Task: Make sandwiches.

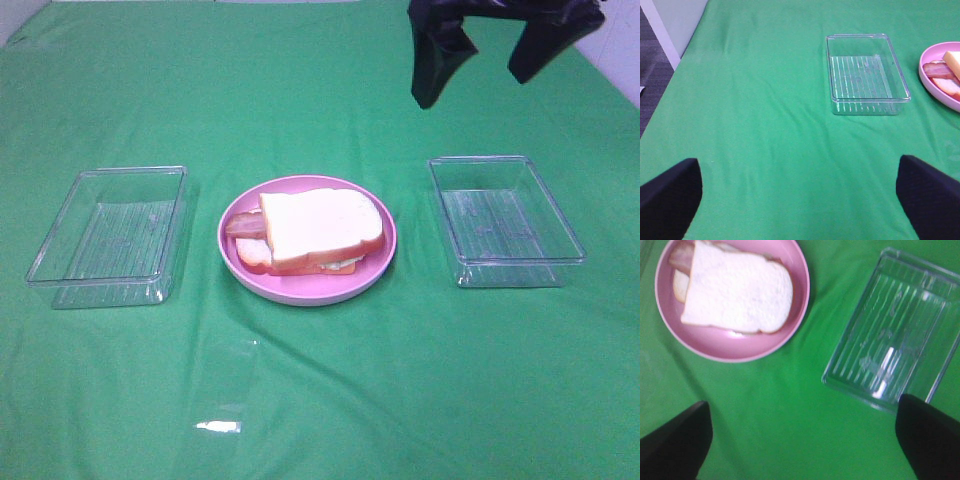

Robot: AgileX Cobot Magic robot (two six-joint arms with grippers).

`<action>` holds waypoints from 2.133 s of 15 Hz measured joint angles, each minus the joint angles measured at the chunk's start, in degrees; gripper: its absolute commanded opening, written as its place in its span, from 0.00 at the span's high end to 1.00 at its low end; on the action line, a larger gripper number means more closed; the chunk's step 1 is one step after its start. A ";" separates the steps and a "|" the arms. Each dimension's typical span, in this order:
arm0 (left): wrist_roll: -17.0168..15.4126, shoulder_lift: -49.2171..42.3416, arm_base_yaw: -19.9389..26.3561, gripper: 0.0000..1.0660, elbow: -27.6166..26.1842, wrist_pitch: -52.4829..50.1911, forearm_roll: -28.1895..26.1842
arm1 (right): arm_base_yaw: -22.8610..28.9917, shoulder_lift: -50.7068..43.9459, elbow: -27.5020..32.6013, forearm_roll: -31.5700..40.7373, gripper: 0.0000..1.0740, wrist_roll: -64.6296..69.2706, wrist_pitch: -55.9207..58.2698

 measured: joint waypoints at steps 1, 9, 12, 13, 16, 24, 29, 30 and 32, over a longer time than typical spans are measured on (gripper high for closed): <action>0.00 0.00 0.00 0.08 0.00 0.00 0.00 | 0.00 -2.98 4.47 -0.06 0.09 0.00 0.00; 0.00 0.00 0.00 0.08 0.00 0.00 0.00 | -3.67 -34.66 49.05 0.86 0.09 -1.03 -6.93; 0.00 0.00 0.00 0.08 0.00 0.00 0.00 | -17.42 -52.20 57.30 1.49 0.09 -1.03 -8.54; 0.00 0.00 0.00 0.08 0.00 0.00 0.00 | -19.60 -55.92 58.33 1.49 0.09 -1.03 -8.54; 0.00 0.00 0.00 0.08 0.00 0.00 0.00 | -23.78 -80.10 63.08 1.49 0.09 -1.03 -8.59; 0.00 0.00 0.00 0.08 0.00 0.00 0.00 | -23.78 -96.72 64.57 0.00 0.09 -2.86 -6.42; 0.00 0.00 0.00 0.08 0.00 0.00 0.00 | -23.78 -96.72 64.57 0.00 0.09 -2.86 -6.42; 0.00 0.00 0.00 0.08 0.00 0.00 0.00 | -23.78 -96.72 64.57 0.00 0.09 -2.86 -6.42; 0.00 0.00 0.00 0.08 0.00 0.00 0.00 | -23.78 -96.72 64.57 0.00 0.09 -2.86 -6.42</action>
